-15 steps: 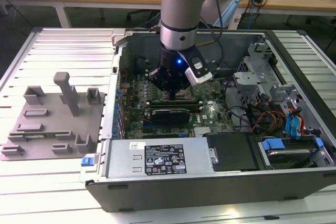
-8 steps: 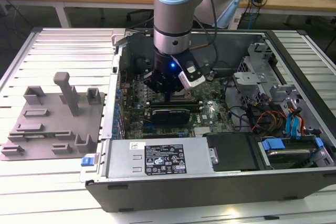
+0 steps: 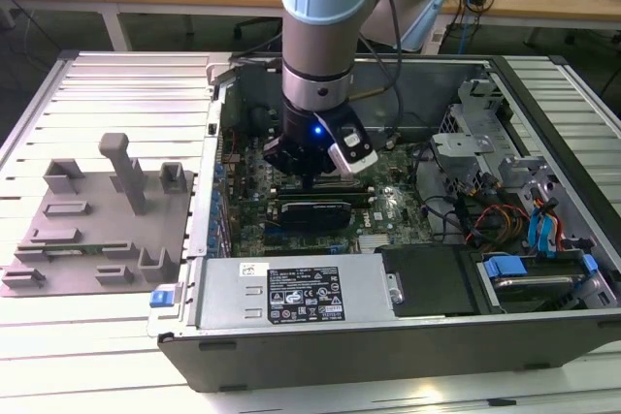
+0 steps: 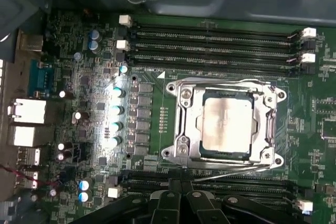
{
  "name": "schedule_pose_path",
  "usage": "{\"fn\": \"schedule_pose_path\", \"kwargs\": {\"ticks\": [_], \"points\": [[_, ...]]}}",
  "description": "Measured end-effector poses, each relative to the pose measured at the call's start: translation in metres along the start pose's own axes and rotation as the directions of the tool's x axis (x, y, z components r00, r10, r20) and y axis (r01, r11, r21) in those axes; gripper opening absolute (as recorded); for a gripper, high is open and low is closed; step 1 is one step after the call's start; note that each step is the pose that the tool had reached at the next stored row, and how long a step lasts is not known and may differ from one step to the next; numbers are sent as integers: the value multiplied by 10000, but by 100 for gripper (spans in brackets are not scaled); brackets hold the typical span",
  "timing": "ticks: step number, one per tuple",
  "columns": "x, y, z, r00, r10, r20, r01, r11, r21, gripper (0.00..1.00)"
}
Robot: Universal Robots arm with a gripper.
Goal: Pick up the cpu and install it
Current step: 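Install the second cpu locking lever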
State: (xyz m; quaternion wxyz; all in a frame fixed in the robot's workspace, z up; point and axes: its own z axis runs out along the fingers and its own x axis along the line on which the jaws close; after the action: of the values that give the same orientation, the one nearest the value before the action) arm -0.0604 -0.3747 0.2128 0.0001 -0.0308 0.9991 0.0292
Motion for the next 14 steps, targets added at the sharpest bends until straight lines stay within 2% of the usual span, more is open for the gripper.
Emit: {"fn": "schedule_pose_path", "kwargs": {"ticks": [1, 2, 4, 5, 7, 10, 14], "points": [[3, -4, 0, 10000, 0, 2, 0, 10000, -23, 11], [9, -8, 0, 10000, -1, 7, 1, 10000, -88, 11], [27, -14, 18, 10000, -19, 31, 20, 9992, -395, 11], [41, -14, 31, 10000, -22, 40, 24, 9986, -520, 11], [61, -14, 56, 10000, -28, 56, 32, 9978, -669, 11], [70, -16, 93, 10000, -28, 73, 34, 9967, -808, 11], [69, -16, 99, 10000, -30, 75, 36, 9966, -827, 11]]}}
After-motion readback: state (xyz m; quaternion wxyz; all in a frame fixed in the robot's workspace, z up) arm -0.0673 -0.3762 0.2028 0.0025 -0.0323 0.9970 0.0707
